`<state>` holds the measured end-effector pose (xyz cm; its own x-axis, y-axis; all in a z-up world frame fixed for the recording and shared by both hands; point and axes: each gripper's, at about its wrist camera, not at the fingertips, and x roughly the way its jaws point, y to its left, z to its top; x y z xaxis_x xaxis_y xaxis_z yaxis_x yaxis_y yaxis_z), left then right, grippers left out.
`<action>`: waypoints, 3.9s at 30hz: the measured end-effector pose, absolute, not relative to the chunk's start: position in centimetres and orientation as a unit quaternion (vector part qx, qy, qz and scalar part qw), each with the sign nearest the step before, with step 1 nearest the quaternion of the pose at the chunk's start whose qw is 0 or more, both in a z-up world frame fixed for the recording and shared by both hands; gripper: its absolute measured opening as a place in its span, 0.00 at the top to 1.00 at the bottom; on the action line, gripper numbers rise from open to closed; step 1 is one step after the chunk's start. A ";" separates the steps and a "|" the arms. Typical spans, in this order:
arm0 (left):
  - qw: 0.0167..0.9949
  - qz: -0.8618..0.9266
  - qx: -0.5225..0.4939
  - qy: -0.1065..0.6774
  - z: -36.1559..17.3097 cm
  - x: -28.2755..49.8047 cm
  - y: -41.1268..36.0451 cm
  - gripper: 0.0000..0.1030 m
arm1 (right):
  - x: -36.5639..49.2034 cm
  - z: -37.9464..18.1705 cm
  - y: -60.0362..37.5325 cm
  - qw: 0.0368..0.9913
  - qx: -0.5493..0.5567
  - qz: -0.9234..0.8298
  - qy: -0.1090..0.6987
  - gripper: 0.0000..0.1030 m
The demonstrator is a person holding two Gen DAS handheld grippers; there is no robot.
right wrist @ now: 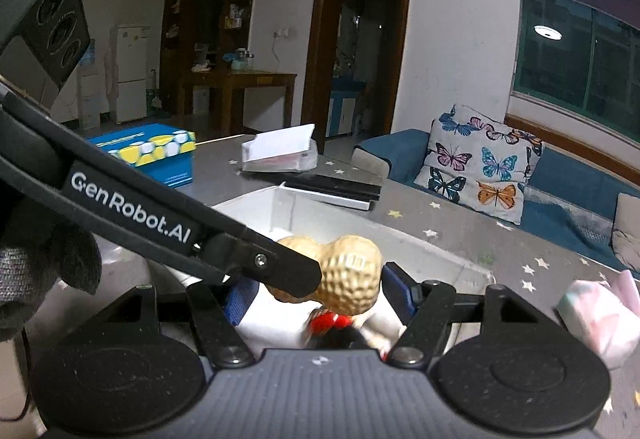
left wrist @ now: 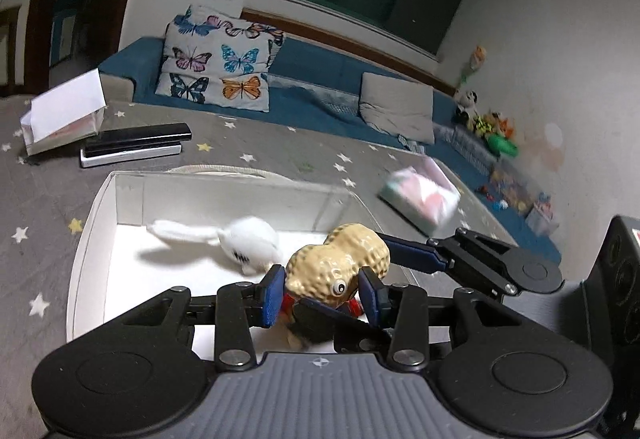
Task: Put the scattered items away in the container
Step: 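Lift the peanut figure with both grippers and lower it into the box, then release the peanut figure and move both grippers back to the red bird, then close the right gripper on the red bird toy while the left gripper grips it too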
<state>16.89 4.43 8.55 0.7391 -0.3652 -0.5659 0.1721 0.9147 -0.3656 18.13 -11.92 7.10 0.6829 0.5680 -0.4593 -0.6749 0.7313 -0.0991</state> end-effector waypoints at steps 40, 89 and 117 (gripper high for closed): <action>0.889 -0.182 -0.155 0.392 3.7 23.8 2.3 0.58 | 23.8 3.5 -14.8 0.910 -0.100 0.288 0.280 0.27; 0.910 -0.125 -0.214 0.331 3.9 8.4 8.1 0.59 | 8.8 2.6 -15.1 0.900 -0.075 0.340 0.263 0.39; 0.886 -0.131 -0.241 0.373 2.0 12.0 7.8 0.59 | 13.0 0.1 -14.2 0.881 -0.032 0.351 0.315 0.53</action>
